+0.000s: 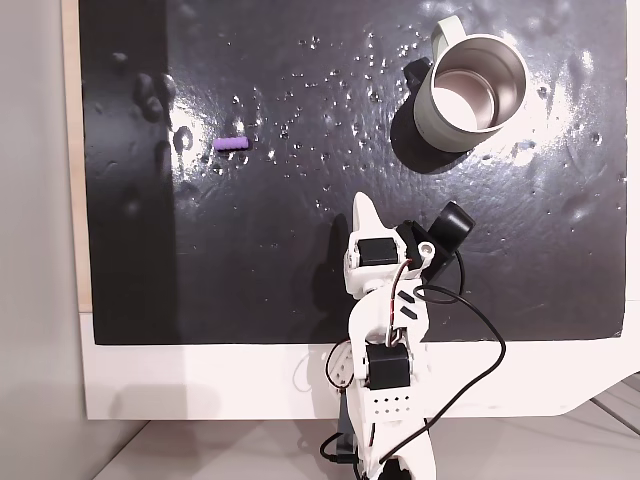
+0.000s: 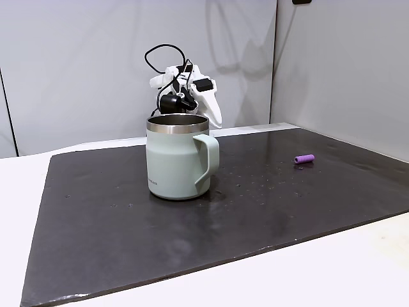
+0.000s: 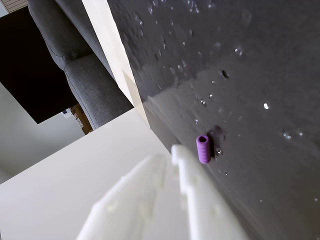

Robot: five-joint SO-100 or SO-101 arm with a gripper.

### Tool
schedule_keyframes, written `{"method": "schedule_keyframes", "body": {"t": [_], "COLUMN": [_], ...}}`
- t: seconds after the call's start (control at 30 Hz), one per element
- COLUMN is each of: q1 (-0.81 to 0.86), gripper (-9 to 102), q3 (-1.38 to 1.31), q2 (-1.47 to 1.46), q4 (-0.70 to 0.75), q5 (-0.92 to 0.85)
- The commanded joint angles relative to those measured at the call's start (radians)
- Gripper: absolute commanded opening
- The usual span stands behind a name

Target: Grasp a pengrip and put it in the cup.

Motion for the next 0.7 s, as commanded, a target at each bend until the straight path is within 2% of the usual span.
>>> {"method": "schedule_keyframes", "body": {"t": [0.0,0.5,0.67], "q1": [0.034,0.034,-0.06], "gripper": [0,0,0], "q3": [0.055,0.02,-0.167], "q2": [0.014,0.014,0.0], "q4": [-0.037,-0.035,0.109], "q5": [-0.078,-0.126,-0.129]}}
